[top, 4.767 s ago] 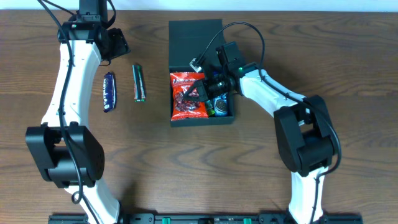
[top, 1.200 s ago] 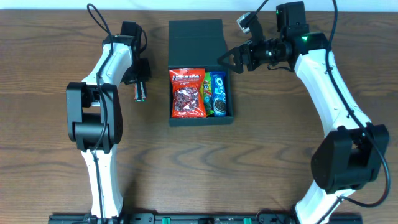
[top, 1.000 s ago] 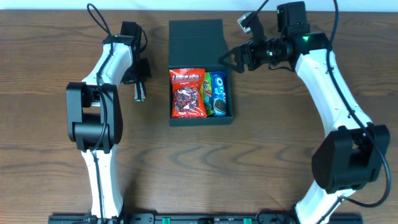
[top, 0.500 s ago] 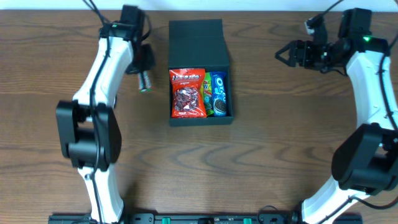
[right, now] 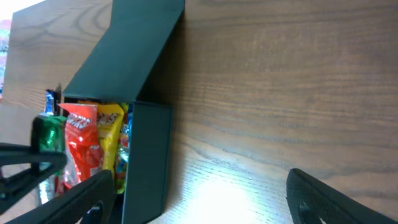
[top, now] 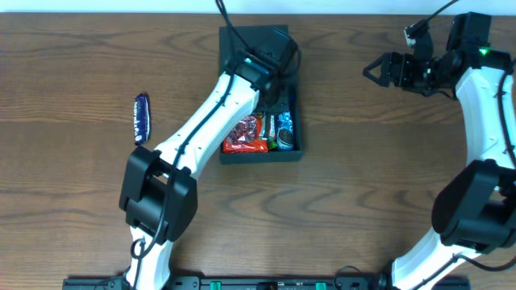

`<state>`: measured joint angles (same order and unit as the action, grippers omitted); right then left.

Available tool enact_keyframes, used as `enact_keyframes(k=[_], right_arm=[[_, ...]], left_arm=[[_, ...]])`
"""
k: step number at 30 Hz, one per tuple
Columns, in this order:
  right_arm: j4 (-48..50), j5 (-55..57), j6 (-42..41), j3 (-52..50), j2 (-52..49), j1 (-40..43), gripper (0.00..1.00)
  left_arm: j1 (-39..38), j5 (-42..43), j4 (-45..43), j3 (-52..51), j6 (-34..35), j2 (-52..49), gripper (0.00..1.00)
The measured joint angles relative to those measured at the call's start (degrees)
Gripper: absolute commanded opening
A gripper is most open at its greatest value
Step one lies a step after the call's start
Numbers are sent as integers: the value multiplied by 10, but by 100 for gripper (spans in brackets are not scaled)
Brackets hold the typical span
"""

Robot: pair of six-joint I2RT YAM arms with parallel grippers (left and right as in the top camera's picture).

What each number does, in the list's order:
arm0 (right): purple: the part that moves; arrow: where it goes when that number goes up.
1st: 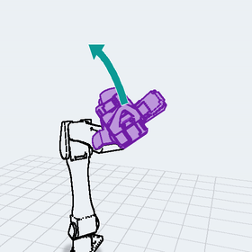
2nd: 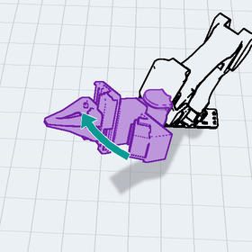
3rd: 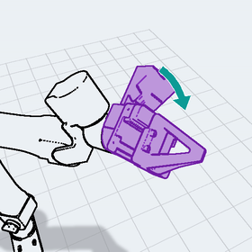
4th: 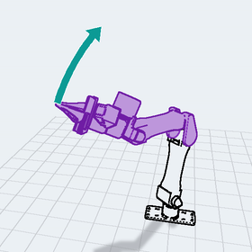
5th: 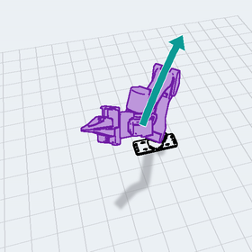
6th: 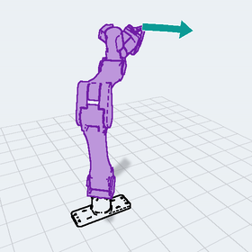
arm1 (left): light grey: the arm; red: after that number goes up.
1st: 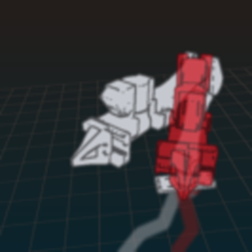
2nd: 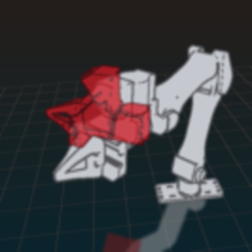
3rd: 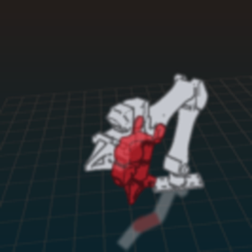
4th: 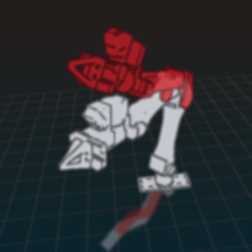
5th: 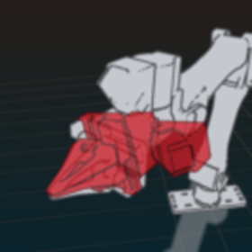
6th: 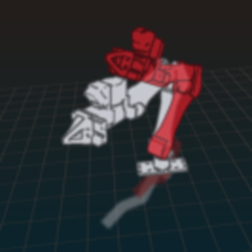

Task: Pack container
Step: 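Grasp the green-wrapped bar with the left gripper and place it in box, then reach the left gripper to the blue Dairy Milk bar and grasp it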

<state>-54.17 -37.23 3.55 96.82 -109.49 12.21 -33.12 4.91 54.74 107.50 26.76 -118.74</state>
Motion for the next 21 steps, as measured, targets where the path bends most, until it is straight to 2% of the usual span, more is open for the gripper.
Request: enact_keyframes(k=[1,2,3,13,17,21], right_arm=[[-3,0,0,0,0,0,89],[-4,0,0,0,0,0,88],[-6,0,0,0,0,0,89],[-18,0,0,0,0,0,89],[-19,0,0,0,0,0,89],[-21,0,0,0,0,0,89]], left_arm=[[0,-2,-1,0,-1,-3,63],[0,-2,-1,0,-2,-5,81],[1,-2,-2,0,1,-7,87],[5,-7,-6,1,0,-9,91],[22,-43,43,9,-2,1,91],[85,-112,107,13,-5,44,91]])
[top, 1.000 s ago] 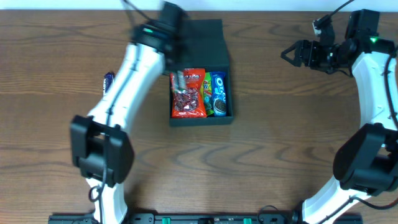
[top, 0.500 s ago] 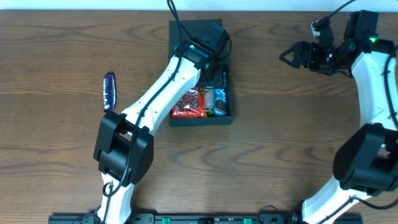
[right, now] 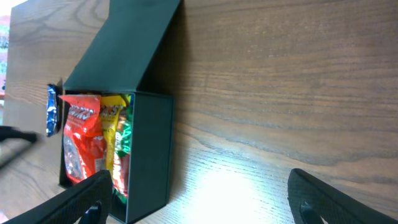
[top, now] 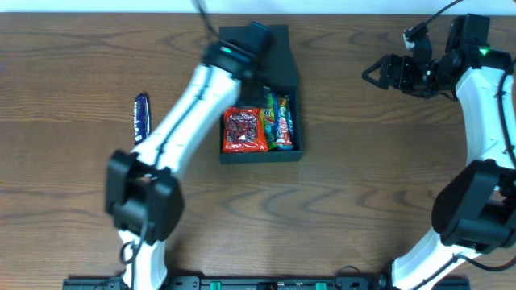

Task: Pack container
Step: 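Reach the left gripper to the blue Dairy Milk bar and grasp it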

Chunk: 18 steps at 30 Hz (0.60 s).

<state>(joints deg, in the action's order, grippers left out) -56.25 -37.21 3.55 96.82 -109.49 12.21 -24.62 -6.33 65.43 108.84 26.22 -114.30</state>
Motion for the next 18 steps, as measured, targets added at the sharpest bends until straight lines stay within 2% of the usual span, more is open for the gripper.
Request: enact_keyframes(k=[4,8,18], right_arm=[[-1,0,0,0,0,0,89],[-1,0,0,0,0,0,89],[-1,0,0,0,0,0,89]], left_arm=[[91,-41,27,10,-16,30,91],[167,-55,9,-1,-60,32,91],[252,-12,-88,-103,-186,32,93]])
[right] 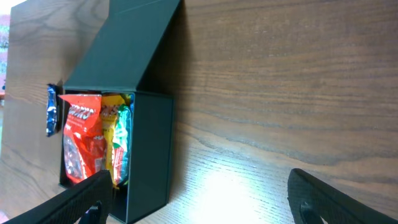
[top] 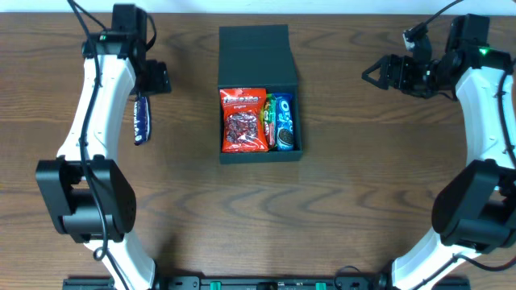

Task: Pack container
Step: 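Reach the left gripper to the blue Dairy Milk bar and grasp it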

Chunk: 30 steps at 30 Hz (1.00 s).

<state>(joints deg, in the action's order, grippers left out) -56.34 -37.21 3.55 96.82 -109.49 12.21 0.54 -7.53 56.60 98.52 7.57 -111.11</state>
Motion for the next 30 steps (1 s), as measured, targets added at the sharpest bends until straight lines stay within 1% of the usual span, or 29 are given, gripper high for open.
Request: enact_keyframes(k=[7,13,15,18,20,24,27,30], right_arm=[[0,0,0,0,0,0,88],[0,0,0,0,0,0,88],[0,0,0,0,0,0,88],[0,0,0,0,0,0,88],[0,0,0,0,0,0,88],[-1,0,0,0,0,0,88],[-1,0,0,0,0,0,88],[-1,0,0,0,0,0,88]], left_arm=[[40,27,-84,-118,-35,0,91],[59,46,-153,-170,-53,0,90],[65,68,-173,-191,-70,0,89],[70,92,-184,-212,-87,0,86],[71,102,-191,-219,-94,0,81],[71,108,-209,-226,-111,0,80],[72,110,-212,-233,-116,-2,73],[73,114,-212,-236,-121,-8,68]])
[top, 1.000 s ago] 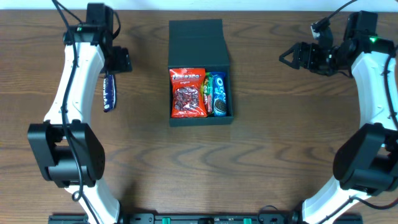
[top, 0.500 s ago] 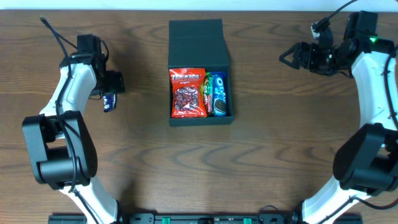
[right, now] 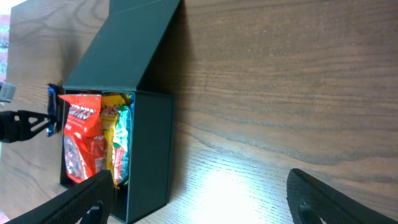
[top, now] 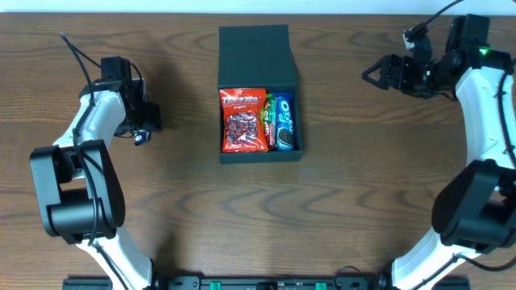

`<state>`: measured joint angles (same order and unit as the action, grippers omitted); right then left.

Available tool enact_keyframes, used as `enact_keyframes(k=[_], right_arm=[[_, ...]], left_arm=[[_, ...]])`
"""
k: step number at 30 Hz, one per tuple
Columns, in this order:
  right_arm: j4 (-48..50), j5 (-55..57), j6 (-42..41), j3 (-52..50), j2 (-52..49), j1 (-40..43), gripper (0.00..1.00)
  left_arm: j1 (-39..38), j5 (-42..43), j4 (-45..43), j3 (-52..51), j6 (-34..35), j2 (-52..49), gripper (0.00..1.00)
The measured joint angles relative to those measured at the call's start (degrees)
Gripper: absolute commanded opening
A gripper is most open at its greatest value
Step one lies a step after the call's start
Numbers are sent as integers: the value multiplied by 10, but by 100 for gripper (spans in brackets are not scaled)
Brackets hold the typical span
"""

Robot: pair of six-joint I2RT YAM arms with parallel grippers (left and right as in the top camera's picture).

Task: Pack container
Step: 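Reach the left gripper to the blue Dairy Milk bar and grasp it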

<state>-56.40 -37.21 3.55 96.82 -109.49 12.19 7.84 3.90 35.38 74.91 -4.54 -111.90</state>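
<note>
The dark box [top: 260,155] sits mid-table with its lid [top: 254,50] folded back. Inside lie a red snack bag [top: 243,122], a yellow-green packet [top: 269,121] and a blue cookie pack [top: 284,122]. A blue candy bar [top: 140,137] lies on the table to the left, mostly covered by my left gripper [top: 143,121], which is down on it; its jaws are hidden. In the right wrist view the bar [right: 51,99] shows behind the box [right: 149,155]. My right gripper [top: 371,72] hovers open far to the right, holding nothing, its fingers [right: 311,193] spread wide.
Wood-grain table [top: 363,185] all round the box. The raised lid [right: 130,43] stands on the far side of the box. Both arms reach in from the near edge, cables trailing at the back.
My left gripper moved from just above the blue candy bar's far end down onto the bar, covering most of it. The right arm and the box contents are unchanged.
My left arm first reached into the box among the snacks. Then it had pulled back over the lid, leaving the packets settled. After that it stood near the blue bar at the left, and now it sits on it. The right arm stayed still.
</note>
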Motion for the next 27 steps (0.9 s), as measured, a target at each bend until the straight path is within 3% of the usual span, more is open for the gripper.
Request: enact_keyframes(k=[3,14,17,27], right_arm=[[0,0,0,0,0,0,88],[0,0,0,0,0,0,89],[-2,0,0,0,0,0,88],[-1,0,0,0,0,0,88]], left_arm=[[0,2,0,-2,-2,-6,61],[0,3,7,-3,-2,-28,51],[0,2,7,-3,1,-29,34],[2,4,32,2,29,-29,8]])
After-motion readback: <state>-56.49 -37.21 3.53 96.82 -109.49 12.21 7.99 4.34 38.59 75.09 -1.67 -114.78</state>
